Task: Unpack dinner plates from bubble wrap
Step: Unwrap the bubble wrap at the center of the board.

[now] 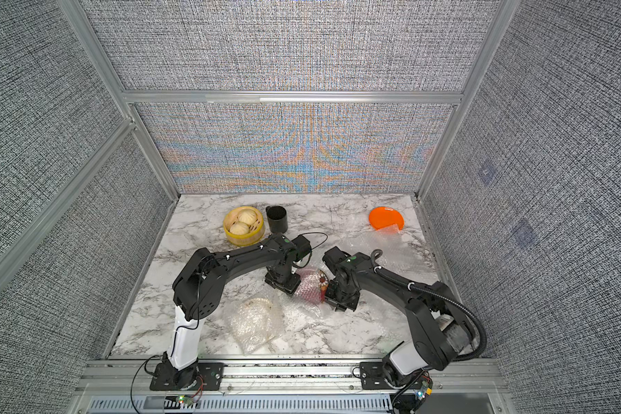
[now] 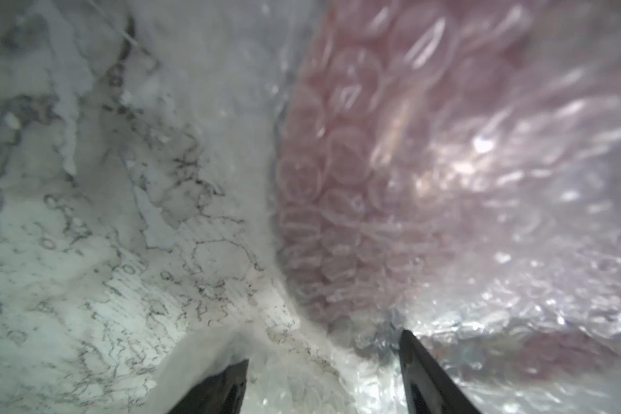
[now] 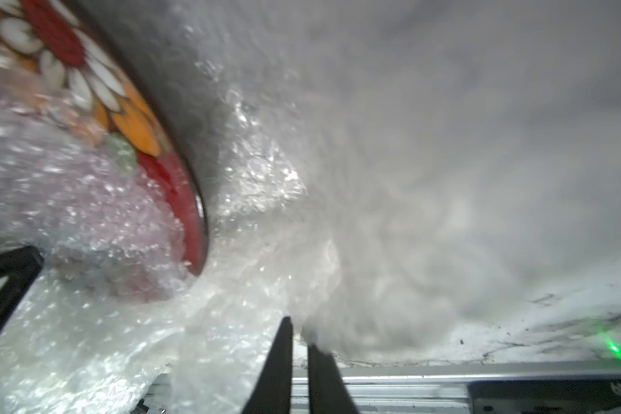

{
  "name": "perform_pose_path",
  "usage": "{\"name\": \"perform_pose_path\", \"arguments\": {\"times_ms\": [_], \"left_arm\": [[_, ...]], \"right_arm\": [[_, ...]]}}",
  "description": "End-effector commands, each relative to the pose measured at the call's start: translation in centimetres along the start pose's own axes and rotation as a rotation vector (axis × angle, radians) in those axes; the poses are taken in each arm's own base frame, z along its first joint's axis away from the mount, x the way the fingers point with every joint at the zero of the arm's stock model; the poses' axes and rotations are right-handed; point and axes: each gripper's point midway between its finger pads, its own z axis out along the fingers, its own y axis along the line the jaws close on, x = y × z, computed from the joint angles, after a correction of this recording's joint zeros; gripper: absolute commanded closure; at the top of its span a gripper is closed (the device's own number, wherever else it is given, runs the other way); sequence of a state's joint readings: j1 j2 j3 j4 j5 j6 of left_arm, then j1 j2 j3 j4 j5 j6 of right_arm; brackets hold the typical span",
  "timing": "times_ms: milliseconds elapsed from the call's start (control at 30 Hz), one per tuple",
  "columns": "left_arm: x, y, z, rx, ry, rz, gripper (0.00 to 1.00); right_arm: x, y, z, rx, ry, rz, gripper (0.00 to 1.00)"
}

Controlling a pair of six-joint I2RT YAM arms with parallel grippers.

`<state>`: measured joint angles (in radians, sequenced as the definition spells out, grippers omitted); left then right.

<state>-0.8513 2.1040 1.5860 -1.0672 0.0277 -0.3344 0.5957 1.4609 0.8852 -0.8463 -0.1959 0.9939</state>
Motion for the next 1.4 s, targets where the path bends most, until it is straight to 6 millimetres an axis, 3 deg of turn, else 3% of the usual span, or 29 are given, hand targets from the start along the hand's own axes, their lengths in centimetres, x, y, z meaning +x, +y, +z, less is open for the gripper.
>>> {"name": "perform_pose_path", "arguments": {"times_ms": [0,100,200,300,400,600,633,800,967,1233,1367], "left_arm": [[0.4,1.0,0.5,-0.048,0.027,-0.007,0.36],[0.4,1.6,0.5,-0.060,0.038,-0.012,0.37],[0.3,1.8,-0.7,-0.031,0.014,-0.015,0.37],[0.0,1.0,-3.9,0.031,-0.063,0.006,0.34],[-0.3,0.8,-7.1,0.054,-0.125,-0.003,0.29],[-1.9,-0.9,-9.7,0.139,-0.162,0.001,0.23],[-2.2,-1.0,-8.9,0.137,-0.138,-0.002,0.23],[-2.7,-1.4,-8.7,0.154,-0.126,-0.006,0.23],[-3.3,-2.7,-8.6,0.172,-0.113,-0.008,0.16],[-4.1,-5.3,-6.5,0.108,-0.067,0.006,0.05],[-4.5,-5.1,-5.5,0.024,-0.053,0.004,0.00]], "right_arm": [[0.5,-0.8,0.7,-0.011,0.003,0.031,1.00],[1.0,-1.4,1.7,-0.002,0.028,0.034,1.00],[1.0,-0.5,1.5,-0.039,0.021,0.016,0.97],[0.8,1.3,-1.3,-0.105,-0.044,-0.015,0.70],[0.5,2.4,-3.7,-0.154,-0.087,-0.022,0.58],[-1.2,5.4,-3.8,-0.281,-0.122,-0.069,0.57],[-1.7,6.2,-3.7,-0.310,-0.128,-0.088,0.57],[-4.1,8.8,-3.7,-0.366,-0.125,-0.171,0.57],[-4.3,7.0,-4.4,-0.325,-0.111,-0.109,0.57],[-1.7,1.9,-5.5,-0.348,-0.161,0.007,0.57],[-1.1,0.5,-5.6,-0.349,-0.170,0.025,0.57]]}}
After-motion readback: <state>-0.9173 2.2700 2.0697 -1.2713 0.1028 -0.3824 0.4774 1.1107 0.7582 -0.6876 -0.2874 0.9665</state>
